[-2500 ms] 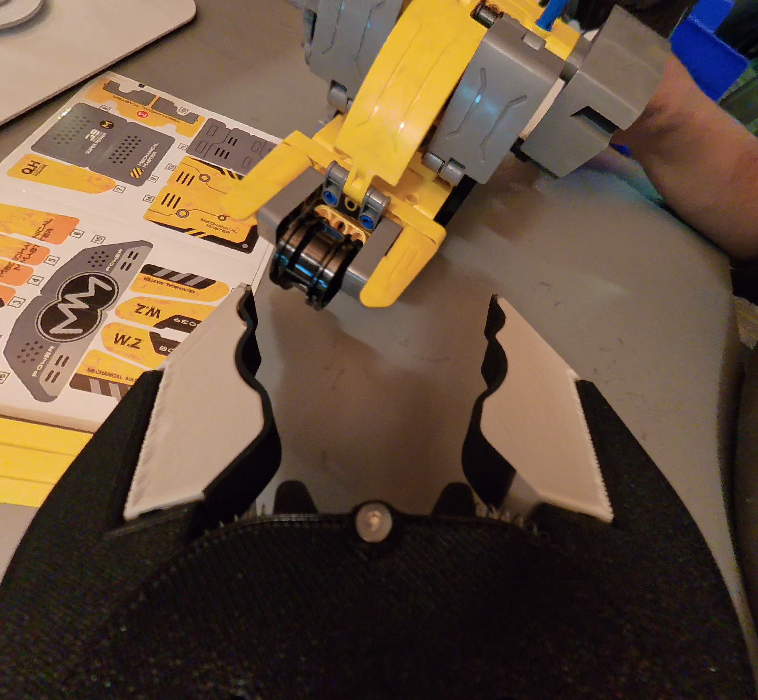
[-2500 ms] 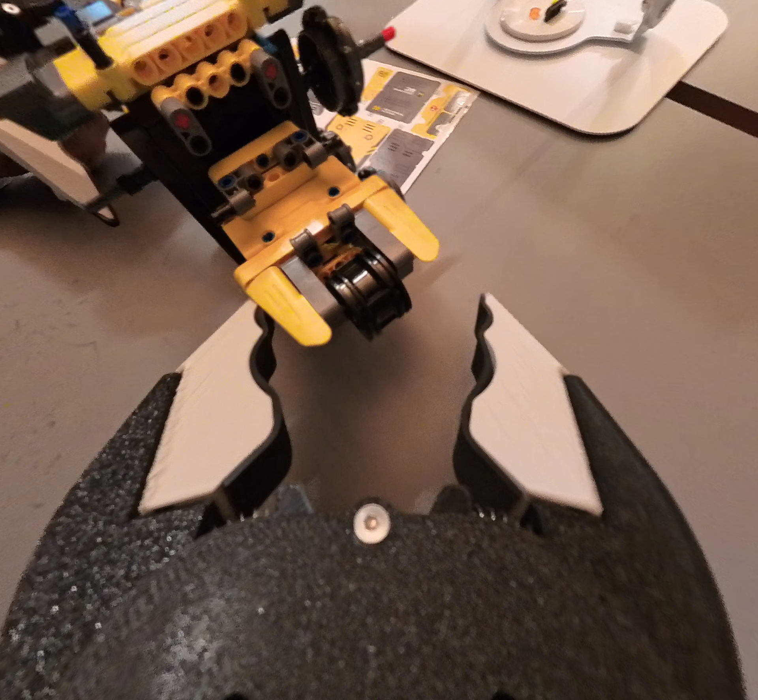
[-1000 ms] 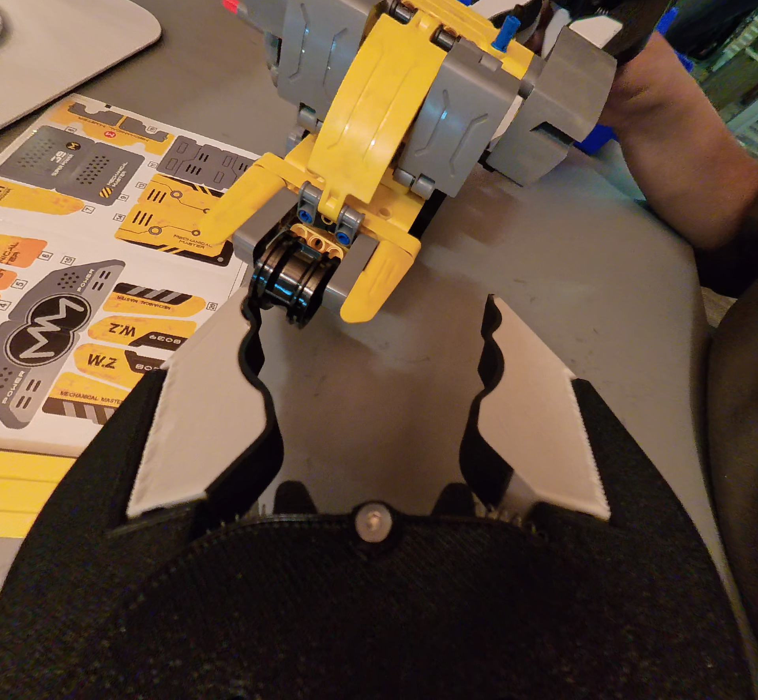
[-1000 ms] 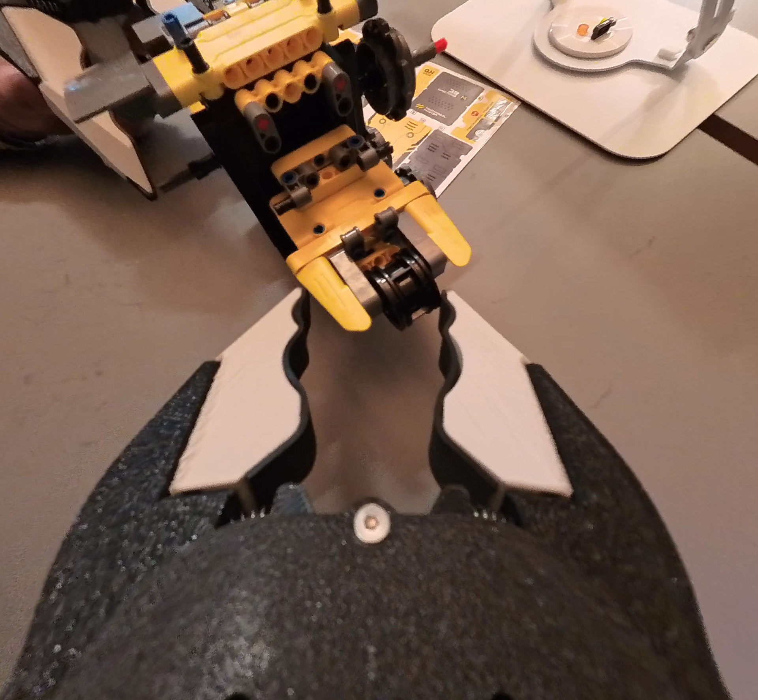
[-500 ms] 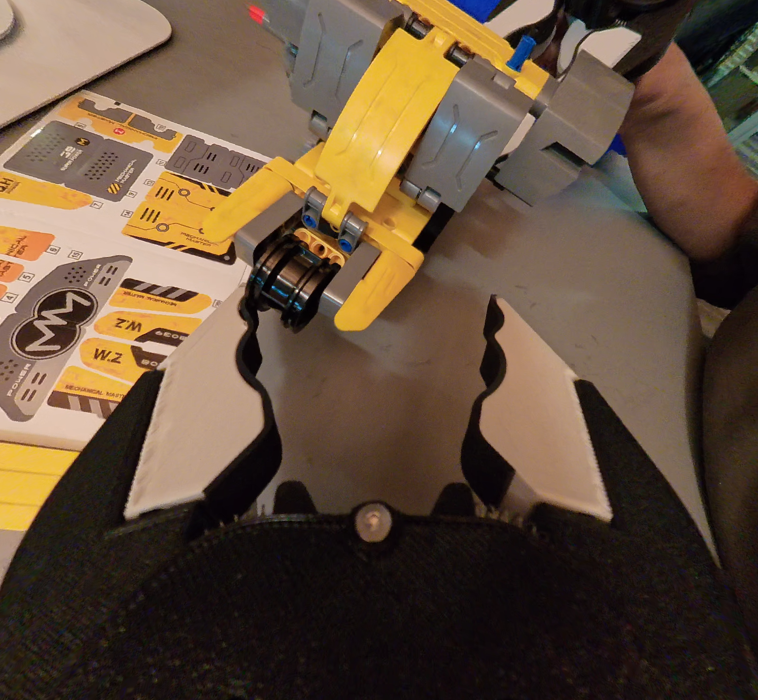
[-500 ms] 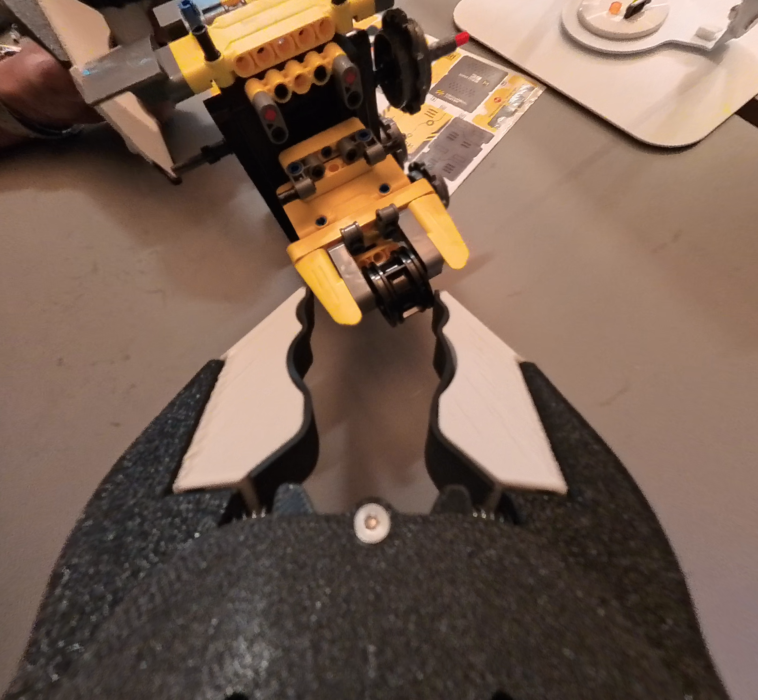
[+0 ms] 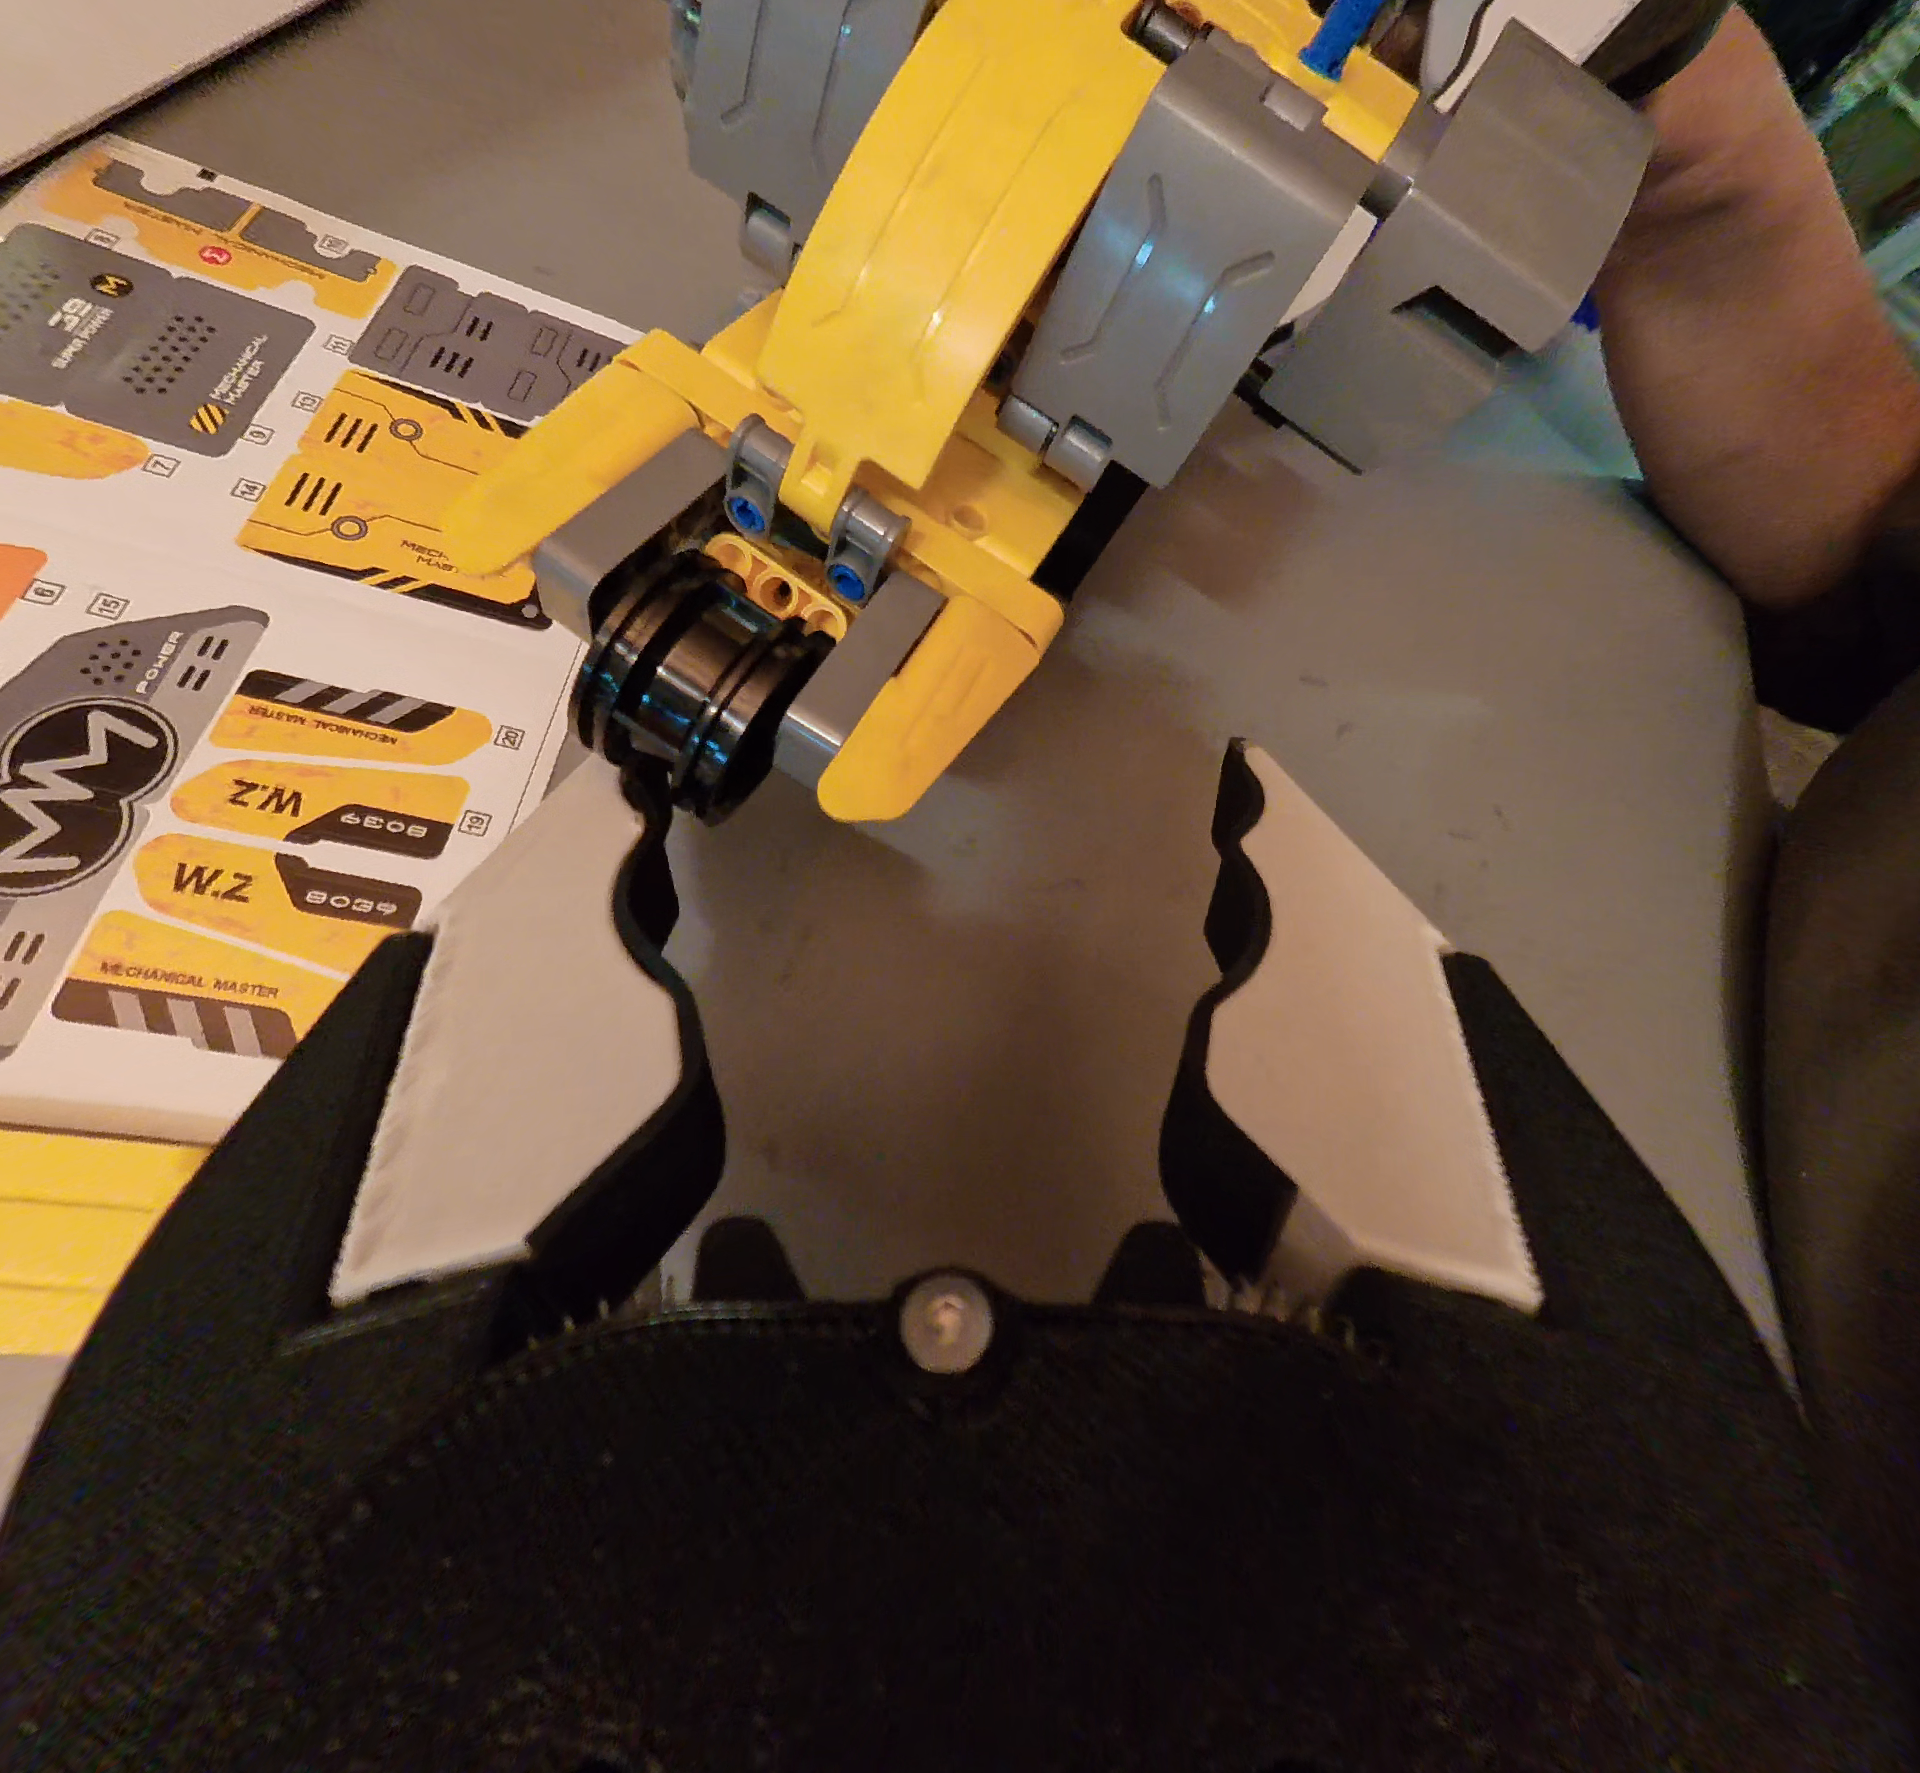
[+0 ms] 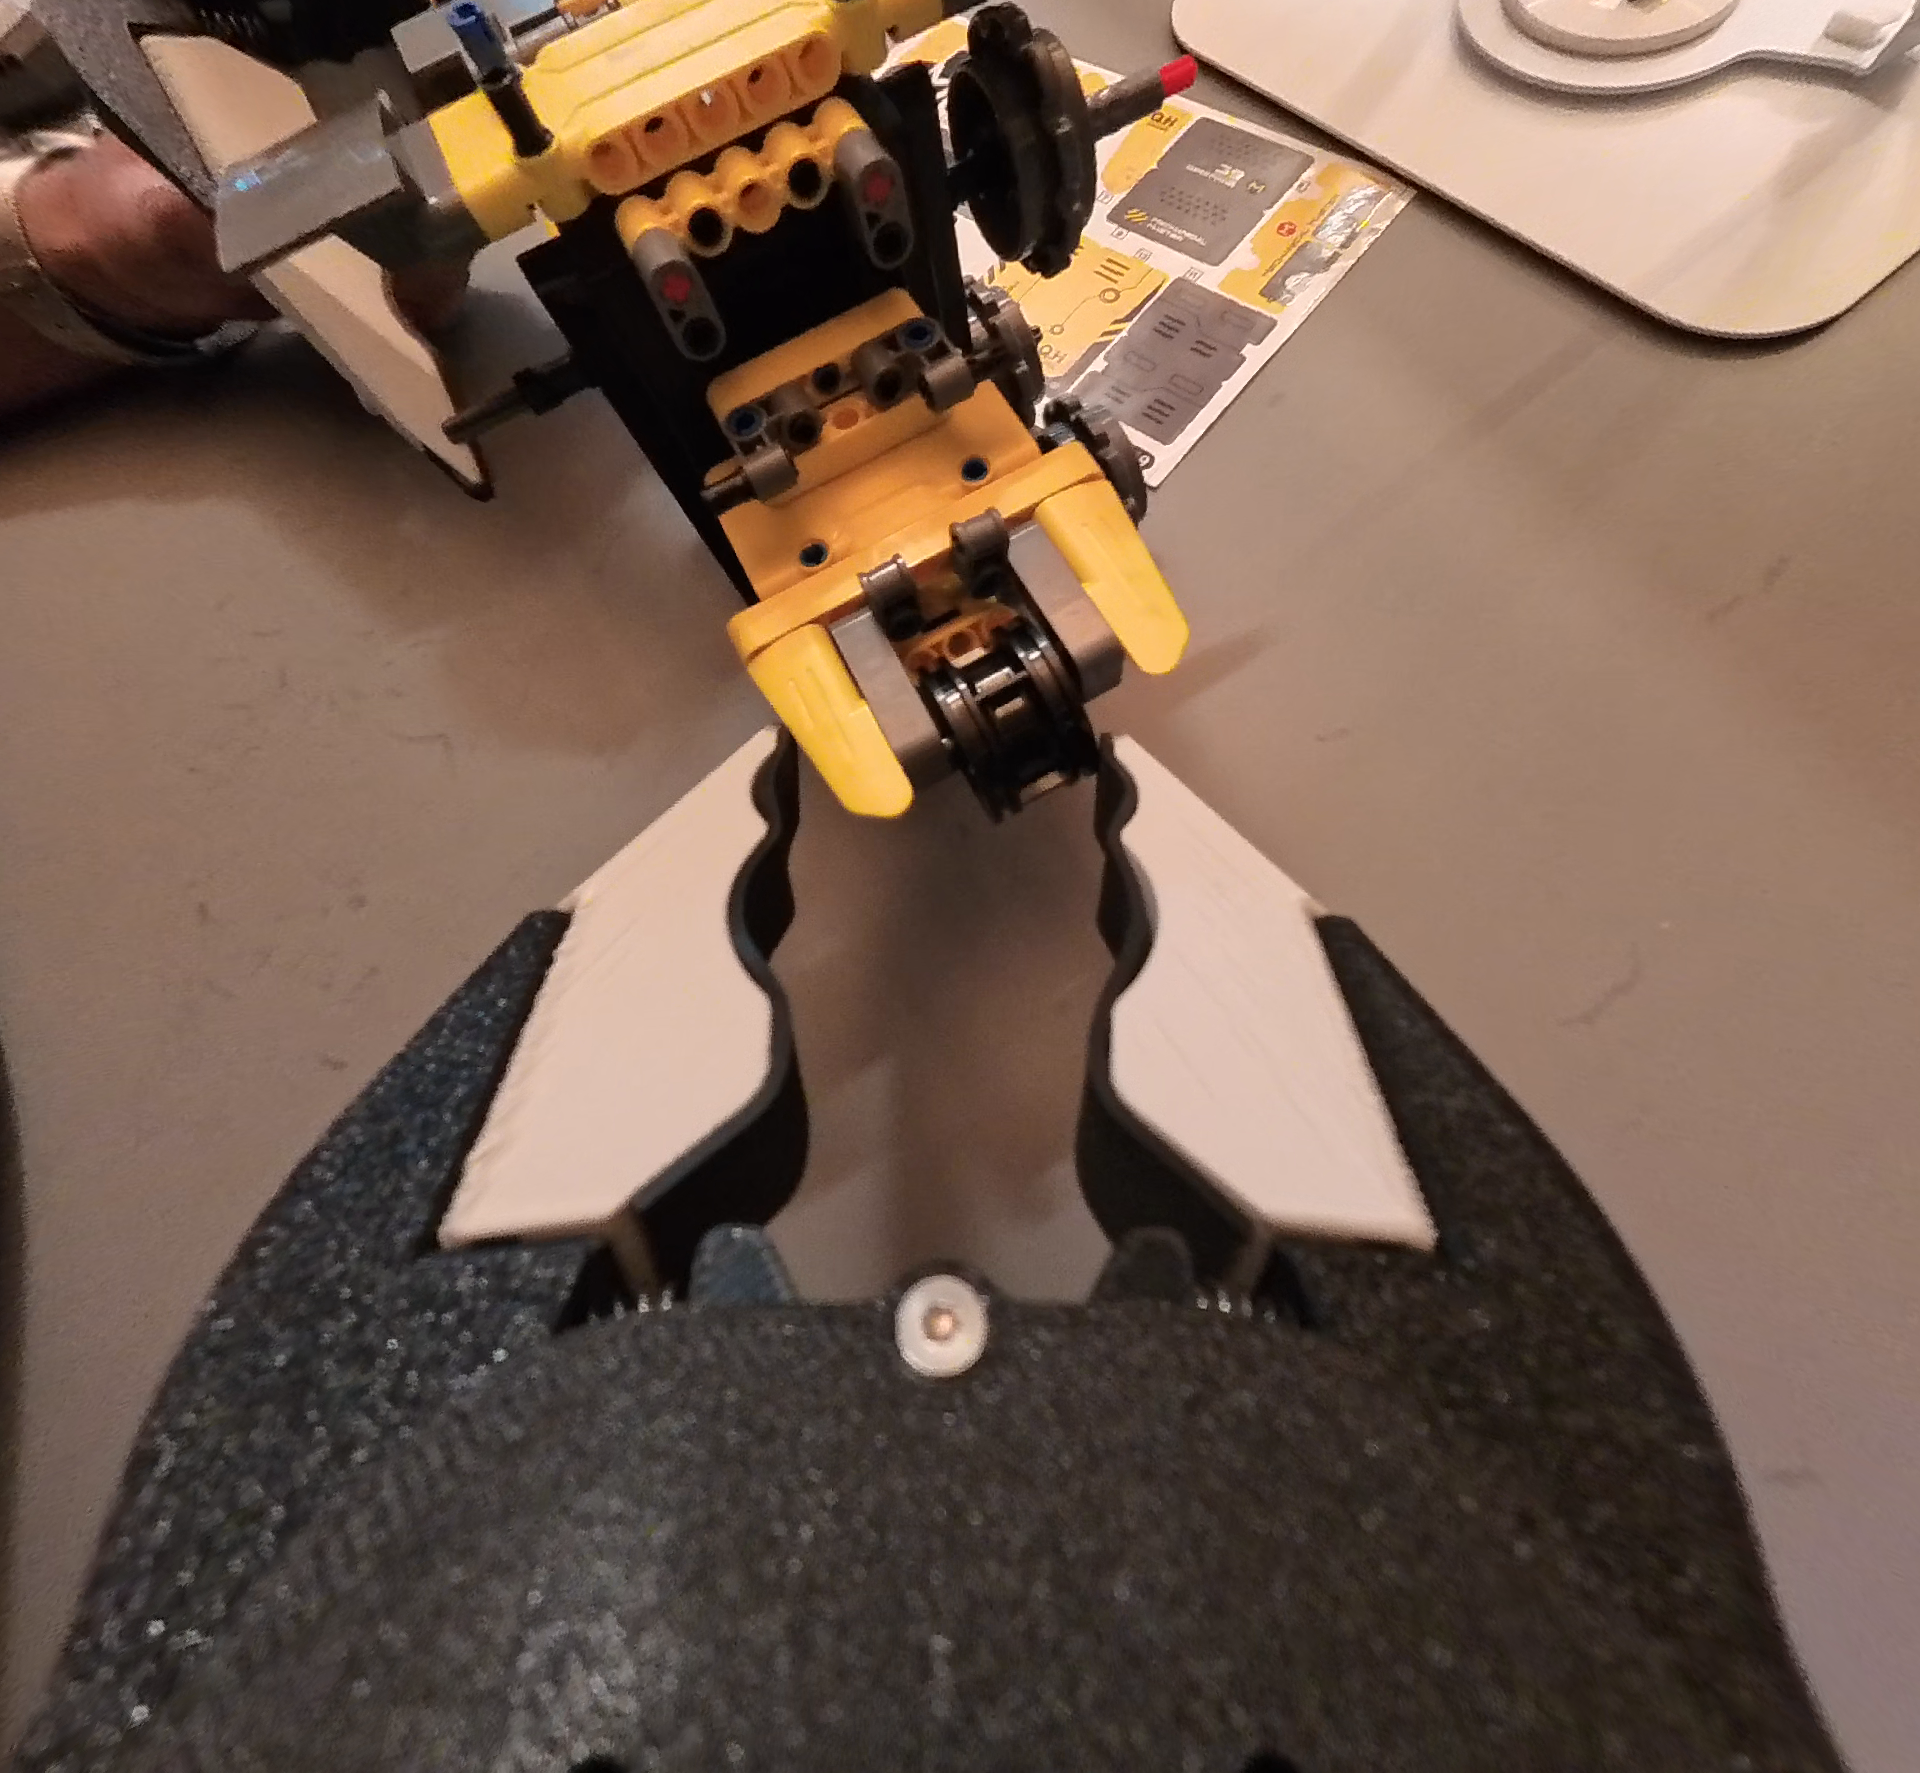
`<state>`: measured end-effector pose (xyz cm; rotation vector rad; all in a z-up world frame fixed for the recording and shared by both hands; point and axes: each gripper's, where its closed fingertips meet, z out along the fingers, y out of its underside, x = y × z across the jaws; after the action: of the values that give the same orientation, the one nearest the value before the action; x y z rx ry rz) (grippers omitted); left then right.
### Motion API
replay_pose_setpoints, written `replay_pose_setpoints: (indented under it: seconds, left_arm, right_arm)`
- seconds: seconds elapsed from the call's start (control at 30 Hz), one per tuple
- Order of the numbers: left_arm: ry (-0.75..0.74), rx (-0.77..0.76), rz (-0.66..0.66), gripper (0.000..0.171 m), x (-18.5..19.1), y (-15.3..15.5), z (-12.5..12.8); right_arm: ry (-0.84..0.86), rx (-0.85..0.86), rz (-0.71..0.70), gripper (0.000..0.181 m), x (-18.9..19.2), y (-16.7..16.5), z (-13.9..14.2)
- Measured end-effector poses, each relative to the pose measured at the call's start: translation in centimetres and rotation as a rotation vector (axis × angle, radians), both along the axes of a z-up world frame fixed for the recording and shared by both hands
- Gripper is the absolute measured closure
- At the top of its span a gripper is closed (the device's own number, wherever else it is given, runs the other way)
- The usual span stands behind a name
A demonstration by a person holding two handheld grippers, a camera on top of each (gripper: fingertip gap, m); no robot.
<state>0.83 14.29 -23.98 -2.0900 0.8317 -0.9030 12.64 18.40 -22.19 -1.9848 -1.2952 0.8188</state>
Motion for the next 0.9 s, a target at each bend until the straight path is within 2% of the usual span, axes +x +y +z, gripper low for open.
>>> replay_pose_setpoints:
  seconds: [0.13, 0.3, 0.63, 0.77, 0.9]
  left_arm:
    - [0.058, 0.03, -0.031, 0.07, -0.8, -0.3, -0.2]
    - [-0.018, -0.001, -0.07, 0.074, -0.9, -1.0, 1.1]
    - [-0.114, 0.006, -0.062, 0.077, -1.5, -0.8, 3.0]
    - [-0.133, 0.049, -0.031, 0.086, -2.1, -0.2, 3.5]
    - [-0.227, 0.094, 0.037, 0.093, -3.3, 0.7, 5.1]
  right_arm:
    - [-0.009, 0.013, 0.0, 0.125, 0.0, 0.0, 0.0]
    - [-0.012, 0.009, 0.0, 0.125, 0.1, 0.1, -0.1]
    - [-0.002, -0.007, 0.001, 0.125, 0.1, 0.1, -0.3]
    - [0.003, -0.018, -0.001, 0.125, 0.2, 0.2, -0.4]
    - [0.006, -0.016, -0.002, 0.125, 0.1, 0.3, -0.4]
